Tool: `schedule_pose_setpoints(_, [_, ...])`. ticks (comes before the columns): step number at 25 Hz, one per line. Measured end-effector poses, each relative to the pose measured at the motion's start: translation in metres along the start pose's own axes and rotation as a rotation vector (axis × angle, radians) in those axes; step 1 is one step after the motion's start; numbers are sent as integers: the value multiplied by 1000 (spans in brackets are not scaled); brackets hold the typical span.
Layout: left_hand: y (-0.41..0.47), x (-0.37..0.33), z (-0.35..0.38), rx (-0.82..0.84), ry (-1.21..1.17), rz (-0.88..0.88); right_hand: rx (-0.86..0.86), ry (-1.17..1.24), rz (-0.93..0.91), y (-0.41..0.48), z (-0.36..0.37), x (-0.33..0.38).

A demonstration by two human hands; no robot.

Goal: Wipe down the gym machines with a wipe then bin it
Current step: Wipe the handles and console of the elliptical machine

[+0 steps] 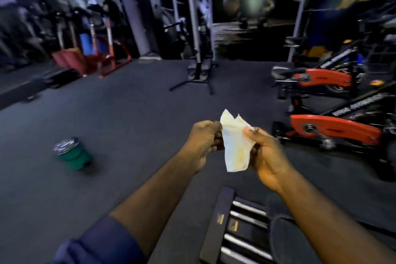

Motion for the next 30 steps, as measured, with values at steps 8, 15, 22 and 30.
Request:
schedule_pose_setpoints(8, [-4, -69, -297, -170, 44, 146, 110, -219, 4, 52, 277, -66])
schedule_pose_setpoints(15, [66, -79, -389, -219, 373, 181, 191, -387, -125, 142, 344, -87])
schedule_pose_setpoints(22, [235, -93, -395, -106, 647, 145, 195, -391, -58, 299, 351, -109])
schedule_pose_setpoints(30, [433, -139, -290, 153, 558, 146, -4, -584, -155, 456, 254, -19])
Point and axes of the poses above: each hand's wrist, its own y-axis towards the middle knuckle, its own z-axis out of the palm, x = y × z, the point moved 9 cm from there along y, towards the middle knuckle, and after that the axes turned 10 degrees about -y, right-handed, at the moved point
